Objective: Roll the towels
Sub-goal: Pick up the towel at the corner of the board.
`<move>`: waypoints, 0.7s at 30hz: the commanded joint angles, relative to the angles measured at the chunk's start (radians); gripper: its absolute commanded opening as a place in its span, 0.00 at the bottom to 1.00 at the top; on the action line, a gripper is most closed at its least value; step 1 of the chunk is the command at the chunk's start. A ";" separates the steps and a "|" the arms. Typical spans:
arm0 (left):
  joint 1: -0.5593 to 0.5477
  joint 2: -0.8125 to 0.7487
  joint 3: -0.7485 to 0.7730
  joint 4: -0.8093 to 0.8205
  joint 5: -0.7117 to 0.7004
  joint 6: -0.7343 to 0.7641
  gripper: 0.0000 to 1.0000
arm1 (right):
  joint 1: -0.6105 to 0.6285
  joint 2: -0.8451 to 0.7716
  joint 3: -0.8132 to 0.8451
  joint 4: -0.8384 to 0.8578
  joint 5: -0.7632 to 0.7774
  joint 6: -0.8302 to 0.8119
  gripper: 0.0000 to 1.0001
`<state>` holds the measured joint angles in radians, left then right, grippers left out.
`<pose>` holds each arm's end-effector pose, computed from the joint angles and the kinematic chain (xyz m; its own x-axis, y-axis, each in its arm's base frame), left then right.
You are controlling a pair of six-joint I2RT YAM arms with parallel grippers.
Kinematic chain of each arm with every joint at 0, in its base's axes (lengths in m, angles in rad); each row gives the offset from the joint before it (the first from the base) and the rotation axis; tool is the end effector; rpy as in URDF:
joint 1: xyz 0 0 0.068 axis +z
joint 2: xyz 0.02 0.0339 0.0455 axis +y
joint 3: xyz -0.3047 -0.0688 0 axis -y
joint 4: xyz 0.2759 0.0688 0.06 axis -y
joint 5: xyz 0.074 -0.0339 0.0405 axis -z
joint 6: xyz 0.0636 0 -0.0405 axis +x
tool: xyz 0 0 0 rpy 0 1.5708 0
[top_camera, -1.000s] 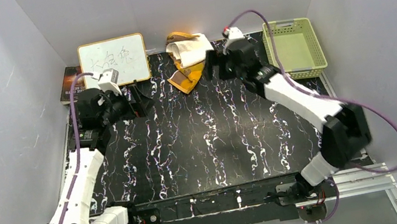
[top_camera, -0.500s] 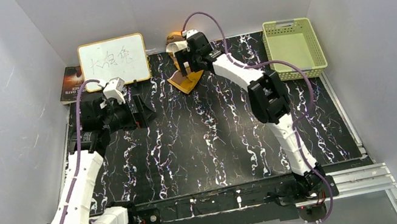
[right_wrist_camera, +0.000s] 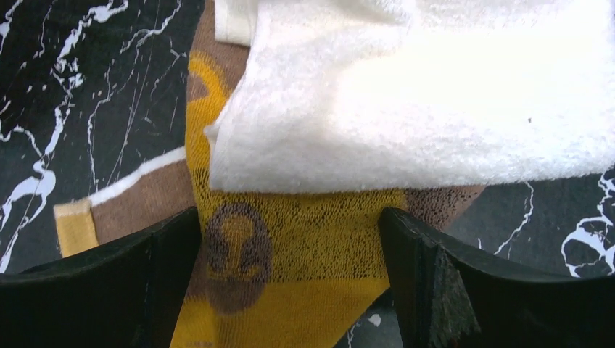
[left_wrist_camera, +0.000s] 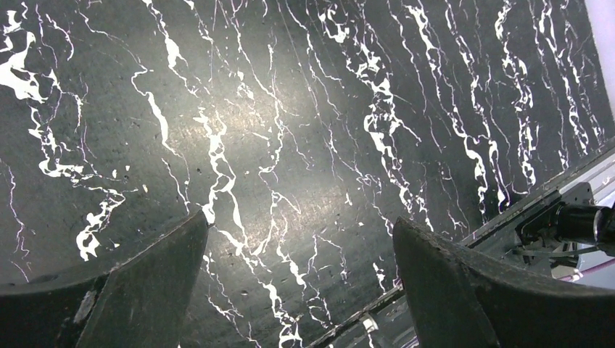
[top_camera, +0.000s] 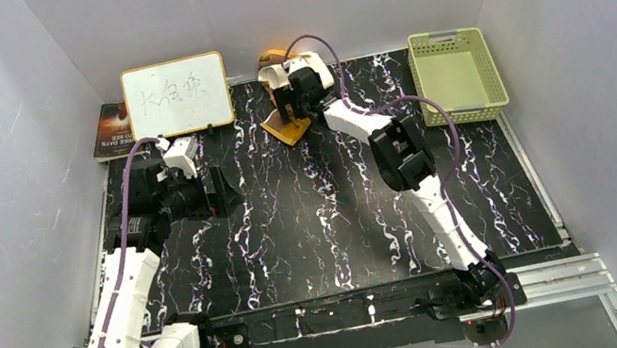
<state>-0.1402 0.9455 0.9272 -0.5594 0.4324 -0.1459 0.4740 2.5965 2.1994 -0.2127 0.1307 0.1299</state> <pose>0.2230 -0.0584 0.3435 -0.6040 -0.0481 -0.7955 0.3908 0.8521 -0.3482 0.6004 0.2987 0.1416 -0.5516 -0.1386 -0.8225 -0.2885 0.9569 0.0322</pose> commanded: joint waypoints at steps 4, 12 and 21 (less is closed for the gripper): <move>0.004 0.032 0.054 -0.038 0.010 0.043 0.98 | 0.003 0.000 0.011 0.293 0.060 0.020 0.92; 0.004 0.028 0.005 -0.032 0.006 0.050 0.98 | -0.024 0.125 0.200 0.325 0.010 0.083 0.93; 0.004 0.080 0.004 0.001 0.017 0.047 0.98 | -0.032 0.189 0.263 0.301 -0.005 0.023 0.79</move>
<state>-0.1402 1.0084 0.9306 -0.5739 0.4324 -0.1001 0.4480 2.7594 2.3943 0.0544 0.1242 0.1825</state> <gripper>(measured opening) 0.983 0.839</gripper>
